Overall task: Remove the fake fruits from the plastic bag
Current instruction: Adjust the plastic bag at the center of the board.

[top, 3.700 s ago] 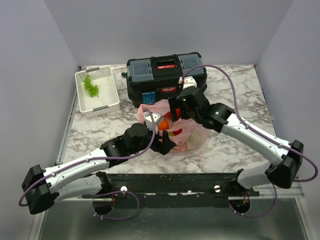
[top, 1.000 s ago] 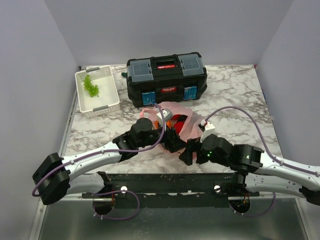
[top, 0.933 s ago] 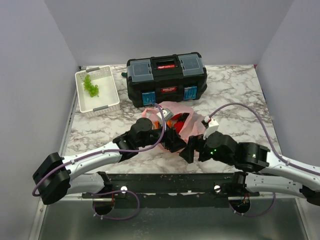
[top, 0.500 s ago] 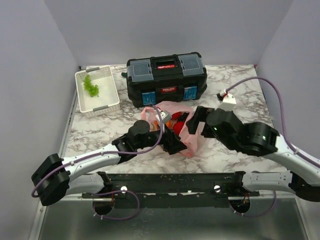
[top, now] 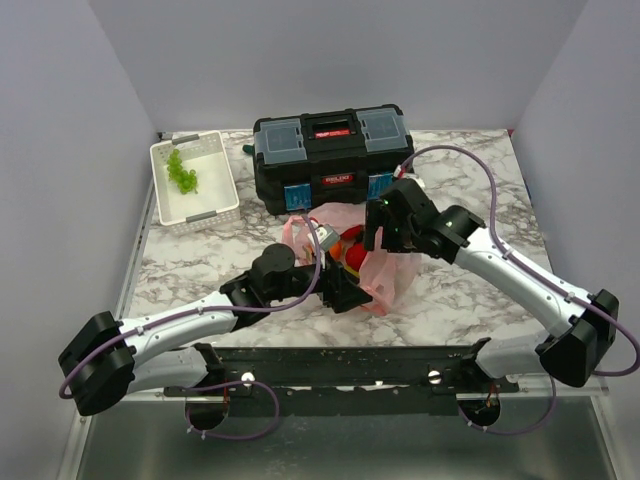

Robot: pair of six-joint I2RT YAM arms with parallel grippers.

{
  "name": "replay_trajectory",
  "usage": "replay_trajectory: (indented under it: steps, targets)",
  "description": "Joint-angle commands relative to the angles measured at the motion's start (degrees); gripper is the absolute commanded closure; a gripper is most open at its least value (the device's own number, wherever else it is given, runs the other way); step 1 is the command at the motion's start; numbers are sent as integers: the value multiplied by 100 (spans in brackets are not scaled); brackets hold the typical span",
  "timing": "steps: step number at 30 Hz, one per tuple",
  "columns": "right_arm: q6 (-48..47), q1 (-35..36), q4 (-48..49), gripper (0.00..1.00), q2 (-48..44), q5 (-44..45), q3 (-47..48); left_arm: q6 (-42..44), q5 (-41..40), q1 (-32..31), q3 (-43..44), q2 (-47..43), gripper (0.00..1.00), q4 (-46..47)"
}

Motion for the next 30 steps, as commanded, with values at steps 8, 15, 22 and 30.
replay_trajectory:
  steps: [8, 15, 22, 30]
  targets:
    - [-676, 476, 359, 0, 518, -230, -243, 185, 439, -17, 486, 92, 28, -178]
    - [-368, 529, 234, 15, 1027, 536, -41, 210, 340, -17, 435, 0, 28, -236]
    - [-449, 529, 456, 78, 222, 673, -503, 287, 61, -22, 301, -262, 25, -559]
    - [-960, 531, 864, 99, -819, 388, -1116, 749, -318, -20, 222, -523, 22, -1063]
